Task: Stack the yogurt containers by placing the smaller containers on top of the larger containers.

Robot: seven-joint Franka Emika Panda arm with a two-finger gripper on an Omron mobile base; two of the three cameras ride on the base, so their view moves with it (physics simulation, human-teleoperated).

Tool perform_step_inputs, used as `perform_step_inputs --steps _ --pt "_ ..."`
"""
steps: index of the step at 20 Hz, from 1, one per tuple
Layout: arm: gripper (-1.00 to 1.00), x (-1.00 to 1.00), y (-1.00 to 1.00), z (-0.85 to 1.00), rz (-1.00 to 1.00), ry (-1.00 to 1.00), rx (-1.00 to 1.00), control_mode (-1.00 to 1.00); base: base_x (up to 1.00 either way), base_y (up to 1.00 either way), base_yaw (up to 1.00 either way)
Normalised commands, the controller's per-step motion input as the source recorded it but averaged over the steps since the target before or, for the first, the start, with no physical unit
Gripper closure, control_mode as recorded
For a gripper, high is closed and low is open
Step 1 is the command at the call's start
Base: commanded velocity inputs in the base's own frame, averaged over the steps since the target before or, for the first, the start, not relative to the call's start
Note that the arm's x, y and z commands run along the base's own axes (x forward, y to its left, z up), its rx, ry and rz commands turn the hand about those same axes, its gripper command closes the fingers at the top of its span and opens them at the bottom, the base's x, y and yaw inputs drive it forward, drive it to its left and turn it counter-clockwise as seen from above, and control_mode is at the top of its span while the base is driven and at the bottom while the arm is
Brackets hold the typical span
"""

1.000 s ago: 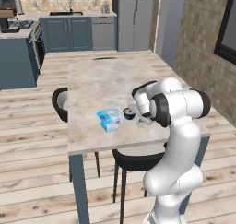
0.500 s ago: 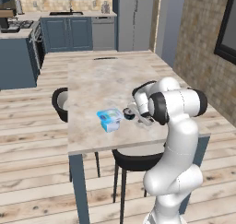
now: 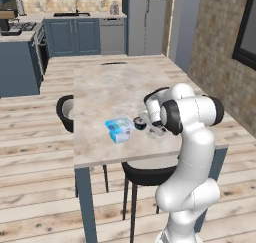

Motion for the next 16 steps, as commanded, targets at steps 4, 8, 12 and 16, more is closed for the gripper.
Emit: perform_step_inputs --steps 4,8,12,16 --pt "-1.0 0.03 0.01 -0.09 0.0 -0.04 0.0 -1.0 0.0 0.0 0.0" --pt "-1.0 0.04 0.0 -0.17 0.0 -0.01 0.0 -1.0 0.0 0.0 0.0" --pt "-1.0 0.09 0.0 -0.19 0.0 0.0 0.0 -1.0 0.0 0.0 0.0" --pt "-1.0 0.18 0.0 -0.18 0.0 0.0 0.0 -1.0 0.0 0.0 0.0"
